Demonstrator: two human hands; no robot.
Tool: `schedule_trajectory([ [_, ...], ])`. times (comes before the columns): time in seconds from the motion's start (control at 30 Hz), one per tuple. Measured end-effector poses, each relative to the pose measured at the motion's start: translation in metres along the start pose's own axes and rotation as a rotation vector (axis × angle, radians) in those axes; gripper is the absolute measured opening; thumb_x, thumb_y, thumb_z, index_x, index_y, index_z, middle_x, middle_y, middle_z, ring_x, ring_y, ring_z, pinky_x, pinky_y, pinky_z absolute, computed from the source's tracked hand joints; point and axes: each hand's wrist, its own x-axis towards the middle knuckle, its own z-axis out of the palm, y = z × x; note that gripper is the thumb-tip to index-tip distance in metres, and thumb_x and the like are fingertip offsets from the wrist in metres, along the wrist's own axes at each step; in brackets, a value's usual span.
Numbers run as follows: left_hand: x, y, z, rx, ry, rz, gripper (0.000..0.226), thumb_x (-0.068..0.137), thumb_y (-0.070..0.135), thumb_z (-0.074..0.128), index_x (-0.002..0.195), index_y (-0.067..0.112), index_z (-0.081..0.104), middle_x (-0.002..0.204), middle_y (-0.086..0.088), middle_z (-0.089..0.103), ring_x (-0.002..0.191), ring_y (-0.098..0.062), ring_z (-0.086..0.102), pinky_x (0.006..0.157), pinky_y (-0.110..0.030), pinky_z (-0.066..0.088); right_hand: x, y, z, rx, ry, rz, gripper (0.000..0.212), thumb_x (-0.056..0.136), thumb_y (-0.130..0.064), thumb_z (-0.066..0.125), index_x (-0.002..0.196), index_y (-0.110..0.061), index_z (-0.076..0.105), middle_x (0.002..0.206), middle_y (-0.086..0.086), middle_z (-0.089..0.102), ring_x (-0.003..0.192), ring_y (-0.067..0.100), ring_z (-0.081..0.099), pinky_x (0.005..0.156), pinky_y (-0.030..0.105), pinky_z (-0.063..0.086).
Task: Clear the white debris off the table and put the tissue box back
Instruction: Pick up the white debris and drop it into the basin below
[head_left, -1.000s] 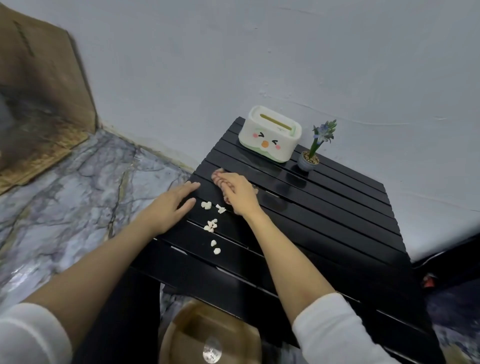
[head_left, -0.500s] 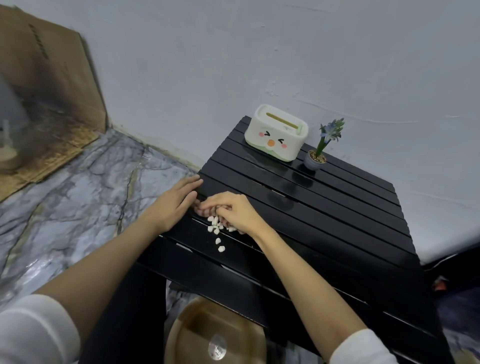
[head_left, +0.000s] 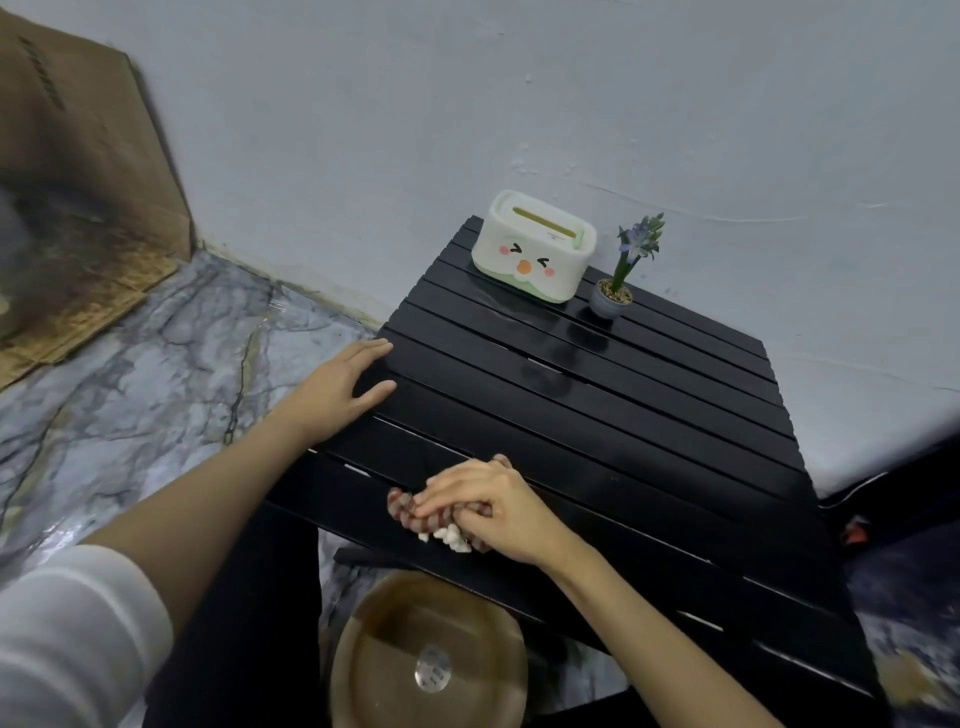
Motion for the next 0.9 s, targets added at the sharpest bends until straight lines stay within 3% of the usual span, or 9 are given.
schedule_trajectory([
  [0.1, -0.001, 0.0, -0.001, 0.0, -0.007, -0.014, 0.051, 0.087, 0.029, 0.049, 0.134, 0.015, 0.036, 0.145, -0.006, 0.037, 0.132, -0.021, 0.037, 0.109, -0.03, 0.026, -0.02, -0.003, 0.005, -0.011, 0.006, 0.011, 0.037, 0.069, -0.005, 0.045, 0.092, -0.009, 0.074, 0.099, 0.008, 0.074, 0.103, -0.02, 0.045, 0.096, 0.005, 0.031],
  [0.27, -0.003, 0.004, -0.003, -0.001, -0.013, -0.025, 0.05, 0.088, 0.028, 0.048, 0.134, 0.014, 0.036, 0.145, -0.008, 0.037, 0.132, -0.022, 0.037, 0.11, -0.031, 0.027, -0.062, -0.006, 0.011, -0.061, -0.055, 0.032, 0.035, 0.073, -0.007, 0.048, 0.098, -0.014, 0.072, 0.105, 0.002, 0.072, 0.11, -0.004, 0.048, 0.102, 0.018, 0.033],
  [0.43, -0.005, 0.01, -0.005, 0.023, -0.036, -0.015, 0.048, 0.089, 0.023, 0.046, 0.134, 0.009, 0.035, 0.146, -0.011, 0.036, 0.133, -0.023, 0.035, 0.111, -0.03, 0.024, -0.094, -0.022, 0.016, -0.077, -0.107, 0.026, 0.039, 0.075, -0.004, 0.047, 0.102, -0.019, 0.07, 0.108, -0.007, 0.07, 0.109, 0.0, 0.051, 0.1, 0.012, 0.03],
  [0.53, -0.006, 0.011, -0.005, 0.031, -0.048, -0.021, 0.047, 0.09, 0.02, 0.044, 0.135, 0.008, 0.033, 0.146, -0.013, 0.034, 0.134, -0.024, 0.034, 0.111, -0.03, 0.022, -0.106, -0.024, -0.001, 0.033, 0.154, 0.16, 0.045, 0.075, -0.006, 0.047, 0.105, -0.035, 0.066, 0.11, -0.022, 0.066, 0.109, 0.0, 0.054, 0.096, 0.014, 0.038],
  [0.6, -0.007, 0.011, -0.005, 0.021, -0.059, -0.032, 0.047, 0.091, 0.019, 0.043, 0.135, 0.008, 0.031, 0.147, -0.013, 0.032, 0.134, -0.025, 0.033, 0.112, -0.032, 0.022, -0.117, -0.02, -0.02, 0.124, 0.424, 0.291, 0.047, 0.083, -0.001, 0.049, 0.102, -0.04, 0.067, 0.111, -0.012, 0.065, 0.096, -0.003, 0.06, 0.083, 0.01, 0.045],
  [0.73, -0.013, 0.014, -0.002, 0.005, -0.082, -0.053, 0.051, 0.09, 0.022, 0.043, 0.137, 0.009, 0.027, 0.148, -0.011, 0.027, 0.137, -0.023, 0.028, 0.113, -0.032, 0.02, -0.166, 0.018, -0.074, -0.009, 0.849, 0.61, 0.029, 0.09, -0.004, 0.048, 0.11, -0.017, 0.066, 0.111, 0.009, 0.064, 0.067, -0.003, 0.062, 0.06, 0.003, 0.046],
  [0.8, -0.017, 0.014, -0.001, -0.002, -0.081, -0.055, 0.054, 0.089, 0.026, 0.045, 0.138, 0.011, 0.026, 0.149, -0.01, 0.026, 0.137, -0.022, 0.027, 0.113, -0.033, 0.02, -0.191, 0.045, -0.086, -0.239, 0.88, 0.821, 0.035, 0.086, -0.027, 0.046, 0.114, -0.017, 0.063, 0.114, 0.013, 0.064, 0.087, 0.017, 0.064, 0.077, 0.017, 0.048],
  [0.83, -0.018, 0.014, -0.001, -0.005, -0.073, -0.056, 0.055, 0.089, 0.027, 0.046, 0.138, 0.011, 0.026, 0.149, -0.01, 0.027, 0.137, -0.022, 0.028, 0.114, -0.034, 0.021, -0.196, 0.056, -0.084, -0.36, 0.886, 0.92, 0.041, 0.084, -0.03, 0.043, 0.117, -0.014, 0.061, 0.118, 0.017, 0.062, 0.099, 0.029, 0.059, 0.087, 0.033, 0.047],
  [0.9, -0.021, 0.015, 0.0, -0.013, -0.05, -0.058, 0.056, 0.088, 0.027, 0.047, 0.137, 0.011, 0.027, 0.147, -0.01, 0.03, 0.136, -0.023, 0.03, 0.113, -0.035, 0.023, -0.188, 0.067, -0.073, -0.501, 0.958, 1.047, 0.038, 0.087, -0.02, 0.044, 0.12, -0.006, 0.057, 0.121, 0.026, 0.057, 0.107, 0.043, 0.05, 0.09, 0.052, 0.041],
])
